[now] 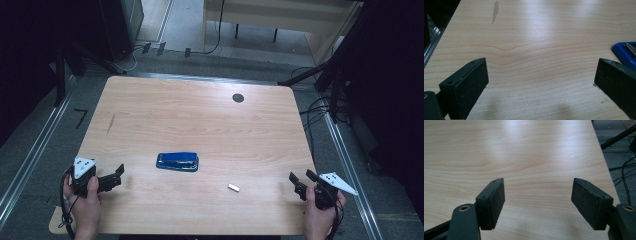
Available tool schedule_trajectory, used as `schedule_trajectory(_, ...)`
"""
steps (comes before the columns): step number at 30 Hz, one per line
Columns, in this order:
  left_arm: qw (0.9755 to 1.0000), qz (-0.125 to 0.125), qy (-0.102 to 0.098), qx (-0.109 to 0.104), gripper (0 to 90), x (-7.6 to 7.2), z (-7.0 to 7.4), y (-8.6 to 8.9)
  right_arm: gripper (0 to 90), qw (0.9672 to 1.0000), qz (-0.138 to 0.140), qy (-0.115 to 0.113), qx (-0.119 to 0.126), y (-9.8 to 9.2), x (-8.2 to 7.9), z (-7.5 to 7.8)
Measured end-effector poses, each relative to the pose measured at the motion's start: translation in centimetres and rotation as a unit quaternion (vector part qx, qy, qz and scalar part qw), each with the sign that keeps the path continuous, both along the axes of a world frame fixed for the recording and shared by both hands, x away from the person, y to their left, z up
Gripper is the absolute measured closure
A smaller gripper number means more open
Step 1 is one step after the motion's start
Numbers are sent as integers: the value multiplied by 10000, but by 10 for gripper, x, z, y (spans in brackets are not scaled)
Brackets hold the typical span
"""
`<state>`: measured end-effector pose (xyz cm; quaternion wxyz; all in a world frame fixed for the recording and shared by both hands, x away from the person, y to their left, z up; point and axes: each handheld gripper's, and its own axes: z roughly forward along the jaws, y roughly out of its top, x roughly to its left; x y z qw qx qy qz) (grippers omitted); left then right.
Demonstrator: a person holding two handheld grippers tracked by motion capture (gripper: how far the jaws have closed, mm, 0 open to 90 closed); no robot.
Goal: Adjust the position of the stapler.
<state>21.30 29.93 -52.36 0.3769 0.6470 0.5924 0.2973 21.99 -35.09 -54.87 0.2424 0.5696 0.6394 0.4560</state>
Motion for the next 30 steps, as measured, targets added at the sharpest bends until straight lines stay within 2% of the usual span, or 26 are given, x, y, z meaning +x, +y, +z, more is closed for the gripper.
schedule_trajectory(7,10000,13,-7,-19,0,0,0,0,287,9992,247,32,-299,10,-1,6)
schedule_trajectory(11,10000,21,-6,-11,0,0,0,0,257,9969,630,30,-474,23,2,16)
schedule_trajectory(14,10000,14,11,9,0,0,0,-1,257,9941,916,7,-588,34,7,23)
schedule_trajectory(19,10000,-6,18,22,0,1,0,-1,271,9871,1338,-20,-880,53,16,35)
schedule_trajectory(20,10000,-6,18,22,0,1,0,-1,271,9871,1338,-20,-880,53,16,35)
schedule_trajectory(21,10000,-6,19,9,0,1,0,-1,311,9846,1513,-44,-868,60,20,41)
schedule_trajectory(22,10000,-12,18,7,0,0,0,-1,321,9837,1587,-42,-846,63,22,43)
schedule_trajectory(30,10000,-17,20,10,0,1,0,-1,324,9760,2002,-82,-855,87,36,58)
